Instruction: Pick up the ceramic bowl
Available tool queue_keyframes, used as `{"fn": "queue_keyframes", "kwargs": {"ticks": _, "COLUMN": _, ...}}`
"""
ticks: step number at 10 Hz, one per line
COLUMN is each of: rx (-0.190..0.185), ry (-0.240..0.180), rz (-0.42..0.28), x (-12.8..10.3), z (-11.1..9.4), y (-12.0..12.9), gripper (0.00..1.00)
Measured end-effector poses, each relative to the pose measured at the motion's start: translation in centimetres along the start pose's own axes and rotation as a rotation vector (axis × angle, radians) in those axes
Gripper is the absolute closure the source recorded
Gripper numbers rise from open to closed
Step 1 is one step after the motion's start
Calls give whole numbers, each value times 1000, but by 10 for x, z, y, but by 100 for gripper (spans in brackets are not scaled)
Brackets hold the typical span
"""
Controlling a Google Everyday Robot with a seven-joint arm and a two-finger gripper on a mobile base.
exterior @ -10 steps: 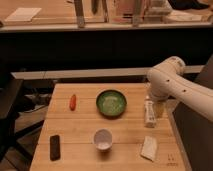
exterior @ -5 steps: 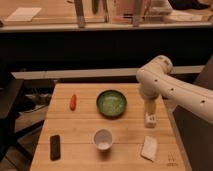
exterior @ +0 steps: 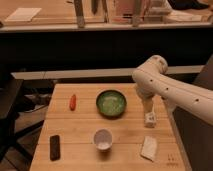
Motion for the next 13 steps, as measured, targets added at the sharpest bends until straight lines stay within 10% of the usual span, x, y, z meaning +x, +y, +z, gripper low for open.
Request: {"fn": "queue_keyframes", "kwargs": {"ticks": 13, "rx": 75, "ry": 5, "rz": -219, "x": -27, "z": 21, "y": -37, "gripper": 20}}
